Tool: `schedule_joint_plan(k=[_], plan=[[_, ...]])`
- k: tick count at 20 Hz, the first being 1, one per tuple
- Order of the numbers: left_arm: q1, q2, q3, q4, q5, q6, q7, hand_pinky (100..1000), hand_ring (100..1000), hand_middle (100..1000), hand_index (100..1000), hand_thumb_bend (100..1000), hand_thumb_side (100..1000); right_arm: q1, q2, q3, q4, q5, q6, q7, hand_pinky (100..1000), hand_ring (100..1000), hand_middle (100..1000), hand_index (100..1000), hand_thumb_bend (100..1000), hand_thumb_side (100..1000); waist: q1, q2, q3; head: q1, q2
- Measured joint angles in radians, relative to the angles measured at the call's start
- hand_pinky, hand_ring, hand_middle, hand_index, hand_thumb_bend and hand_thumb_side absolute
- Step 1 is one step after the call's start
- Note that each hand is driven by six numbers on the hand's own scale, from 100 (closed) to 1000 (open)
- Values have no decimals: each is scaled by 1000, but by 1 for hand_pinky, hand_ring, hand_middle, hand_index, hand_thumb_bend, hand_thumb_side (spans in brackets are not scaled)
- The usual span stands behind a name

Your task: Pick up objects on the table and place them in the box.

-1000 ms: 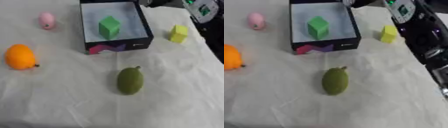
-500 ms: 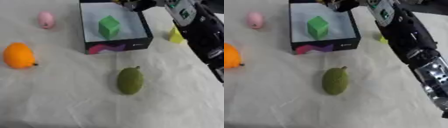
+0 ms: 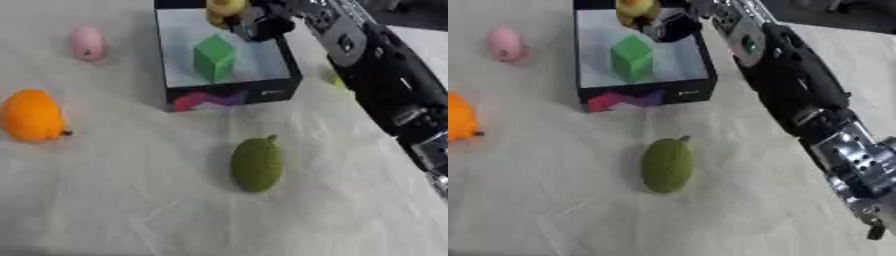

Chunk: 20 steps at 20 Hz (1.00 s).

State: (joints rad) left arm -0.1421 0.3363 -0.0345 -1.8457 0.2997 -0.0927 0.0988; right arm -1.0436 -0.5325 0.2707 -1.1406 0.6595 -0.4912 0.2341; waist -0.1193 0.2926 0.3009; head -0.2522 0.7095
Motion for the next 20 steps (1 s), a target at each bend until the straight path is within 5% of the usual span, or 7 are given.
schedule_joint_plan(k=[4, 15, 20], plan=[[0, 0, 0, 1, 0, 0, 0, 952, 767, 667, 729, 181, 916, 6, 0, 1, 0, 43, -16, 3, 754, 710, 530, 660, 121, 469, -1, 1, 0, -2, 0], [2, 0, 0, 5, 0, 1, 1, 952, 763, 659, 723, 182, 919, 23, 1, -3, 8, 148, -57, 18, 819, 868, 740, 857, 144, 625, -3, 4, -4, -4, 0], [2, 0, 0, 5, 0, 1, 1, 953, 763, 655, 721, 182, 918, 25, 1, -12, 15, 179, -63, 26, 860, 900, 806, 927, 243, 665, -3, 4, -6, -4, 0]])
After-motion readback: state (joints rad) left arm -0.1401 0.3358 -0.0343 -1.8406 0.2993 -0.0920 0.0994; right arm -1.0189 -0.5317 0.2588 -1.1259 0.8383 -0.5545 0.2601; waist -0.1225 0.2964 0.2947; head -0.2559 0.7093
